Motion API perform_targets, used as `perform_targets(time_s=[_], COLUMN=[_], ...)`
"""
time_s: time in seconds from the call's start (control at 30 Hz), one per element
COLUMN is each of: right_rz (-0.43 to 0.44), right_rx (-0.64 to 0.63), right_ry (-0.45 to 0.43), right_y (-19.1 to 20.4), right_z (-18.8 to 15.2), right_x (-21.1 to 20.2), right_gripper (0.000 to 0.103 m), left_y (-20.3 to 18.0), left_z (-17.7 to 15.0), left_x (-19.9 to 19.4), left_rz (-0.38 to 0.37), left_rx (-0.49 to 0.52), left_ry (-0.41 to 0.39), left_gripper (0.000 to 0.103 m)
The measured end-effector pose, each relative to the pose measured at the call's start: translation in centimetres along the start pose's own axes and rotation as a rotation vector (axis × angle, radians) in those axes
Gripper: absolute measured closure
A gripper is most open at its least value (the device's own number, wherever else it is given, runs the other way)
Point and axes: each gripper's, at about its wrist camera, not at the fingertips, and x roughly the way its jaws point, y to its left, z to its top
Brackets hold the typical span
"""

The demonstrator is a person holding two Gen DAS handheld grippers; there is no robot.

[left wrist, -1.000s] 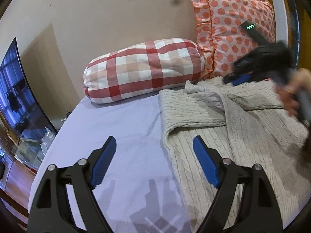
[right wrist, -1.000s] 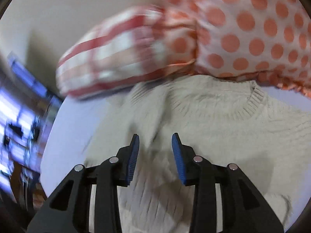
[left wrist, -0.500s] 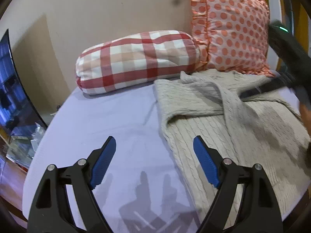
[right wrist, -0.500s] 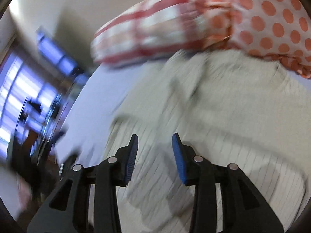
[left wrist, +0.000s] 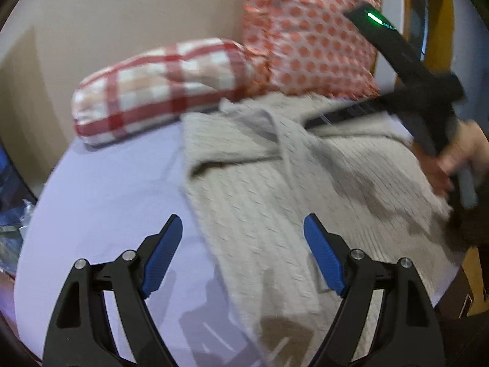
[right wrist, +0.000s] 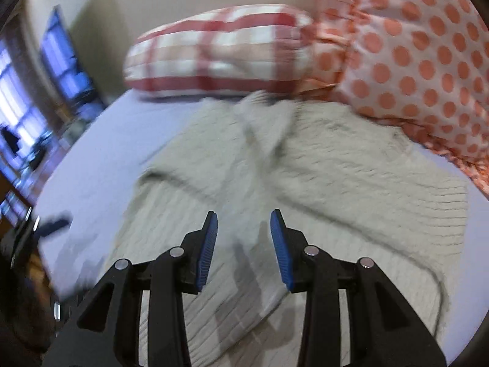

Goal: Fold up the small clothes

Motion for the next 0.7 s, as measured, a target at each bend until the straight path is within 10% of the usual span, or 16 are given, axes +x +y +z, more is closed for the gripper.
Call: perform_targets(time_s=[0.3, 0.47, 0.53, 0.7], right_rz=[0.001, 0.031, 0.038, 0.063], right_rx=[0.141, 0.255, 0.255, 0.265], right_ry=[-0.004, 0.018, 0.013, -0.005], right_y=[-1.8, -4.0, -4.1, -4.9], right_z=[5.5, 6.5, 6.4, 6.0], right_x=[5.4, 7.1, 7.2, 6.6], right_gripper=[0.065, 0.065, 0.065, 0.065], left_y=[-3.4, -5.2, -5.4, -4.2], left_z=[0.0, -0.3, -0.6, -0.4], left_x=[2.9, 4.0, 4.7, 4.5], left_rz=[-0.097, -0.157, -0.183, -0.243], left_rx=[0.024, 0.055, 0.046, -0.010], left_ry=[0.083, 0.134, 0.163, 0.152], left_gripper=[0.023, 0.051, 0.077, 0.097])
